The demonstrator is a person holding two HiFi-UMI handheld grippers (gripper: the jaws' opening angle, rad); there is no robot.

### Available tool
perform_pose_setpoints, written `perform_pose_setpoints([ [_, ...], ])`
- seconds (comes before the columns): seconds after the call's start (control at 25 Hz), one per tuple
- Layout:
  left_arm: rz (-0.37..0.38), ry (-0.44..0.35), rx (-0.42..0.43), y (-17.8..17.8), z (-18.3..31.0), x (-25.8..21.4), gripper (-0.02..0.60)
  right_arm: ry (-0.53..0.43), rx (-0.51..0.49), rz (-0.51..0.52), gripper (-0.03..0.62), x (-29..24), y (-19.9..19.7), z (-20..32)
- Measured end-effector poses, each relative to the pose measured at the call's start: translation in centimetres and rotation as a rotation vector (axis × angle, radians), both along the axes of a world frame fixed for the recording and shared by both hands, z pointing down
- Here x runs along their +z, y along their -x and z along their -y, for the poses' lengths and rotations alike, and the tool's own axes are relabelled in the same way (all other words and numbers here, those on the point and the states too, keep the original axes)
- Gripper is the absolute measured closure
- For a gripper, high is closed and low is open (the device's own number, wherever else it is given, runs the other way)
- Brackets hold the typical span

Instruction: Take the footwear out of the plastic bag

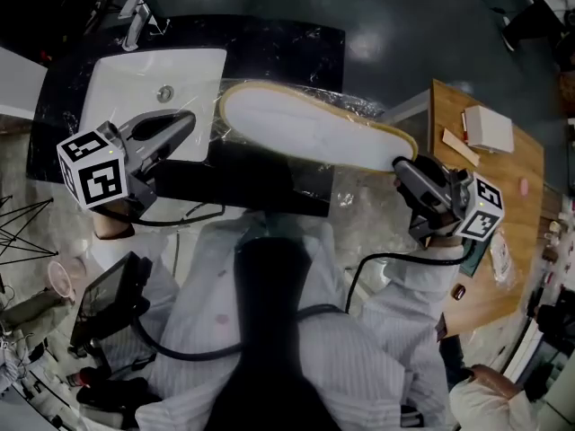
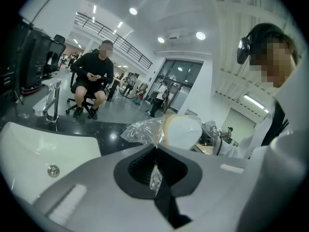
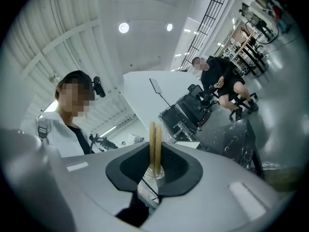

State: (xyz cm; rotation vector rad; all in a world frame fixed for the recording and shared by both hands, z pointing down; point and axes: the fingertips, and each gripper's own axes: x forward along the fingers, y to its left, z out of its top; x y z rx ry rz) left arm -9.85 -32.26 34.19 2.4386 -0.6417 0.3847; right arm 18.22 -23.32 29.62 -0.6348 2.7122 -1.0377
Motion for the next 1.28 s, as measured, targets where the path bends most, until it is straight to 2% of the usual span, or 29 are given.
perform_pose_setpoints([
  [0.24, 0.051, -0.019, -0.072, 1.9, 0.6, 0.3, 0.583, -0.015, 0.091, -0.055, 0.520, -0.4, -2.9, -1.2],
  [0.44, 0.092, -0.064, -0.203, 4.3, 2.1, 0.9, 0.581, -0.021, 0.242, -0.134, 0.520, -0.7, -6.6, -1.7],
  [0.6, 0.189, -0.122, -0.344, 5.3, 3.4, 1.8, 0.582, -0.059, 0.425, -0.340, 0.520, -0.7, -7.6, -1.6],
  [0.76, 0.227, -0.152, -0.453, 4.0, 4.1, 2.7, 0.583, -0.131, 0.603, -0.596, 0.520, 0.0, -5.8, -0.1],
  [0.84, 0.245, -0.180, -0.503, 3.0, 4.4, 2.9, 0.582, -0.185, 0.686, -0.680, 0.520, 0.0, -4.3, 0.9],
  [0.92, 0.236, -0.233, -0.541, 1.9, 4.5, 2.4, 0.581, -0.238, 0.739, -0.677, 0.520, -0.3, -2.3, 1.6],
  [1.08, 0.179, -0.324, -0.622, 0.0, 4.5, 1.1, 0.581, -0.322, 0.806, -0.544, 0.520, -1.6, 2.2, 2.9],
  [1.2, 0.163, -0.390, -0.654, -1.1, 4.0, 0.5, 0.581, -0.377, 0.818, -0.579, 0.520, -1.5, 5.0, 3.7],
  [1.28, 0.149, -0.415, -0.647, -1.9, 3.5, 0.2, 0.581, -0.376, 0.805, -0.577, 0.520, -1.1, 6.2, 4.1],
])
